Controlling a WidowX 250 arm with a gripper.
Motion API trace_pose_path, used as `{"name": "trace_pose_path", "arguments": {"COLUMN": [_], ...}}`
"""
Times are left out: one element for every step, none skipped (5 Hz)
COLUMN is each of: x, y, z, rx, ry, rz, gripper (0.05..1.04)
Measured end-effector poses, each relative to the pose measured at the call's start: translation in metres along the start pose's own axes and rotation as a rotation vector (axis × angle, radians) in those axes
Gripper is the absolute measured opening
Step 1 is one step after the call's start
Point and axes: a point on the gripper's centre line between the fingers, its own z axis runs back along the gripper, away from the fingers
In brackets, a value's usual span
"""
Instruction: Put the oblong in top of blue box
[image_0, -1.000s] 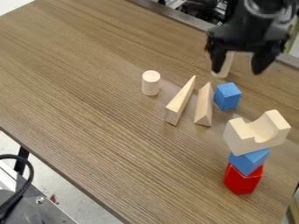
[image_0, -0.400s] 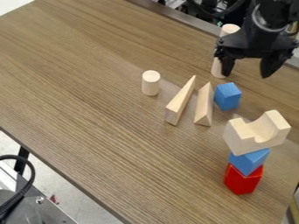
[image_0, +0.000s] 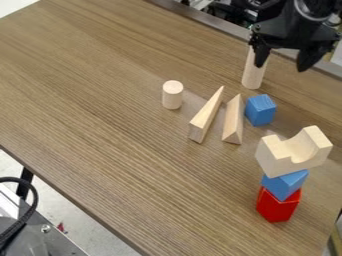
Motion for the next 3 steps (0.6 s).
{"name": "trace_pose_path", "arguments": {"x": [0.009, 0.018, 0.023], "y": [0.006, 0.016, 0.022], "z": [-0.004, -0.01, -0.014], "rx": [0.065, 0.124, 0.125], "ry": [0.0, 0.008, 0.008], "rz": [-0.002, 0.017, 0.043], "gripper": [0.997, 0.997, 0.997]}}
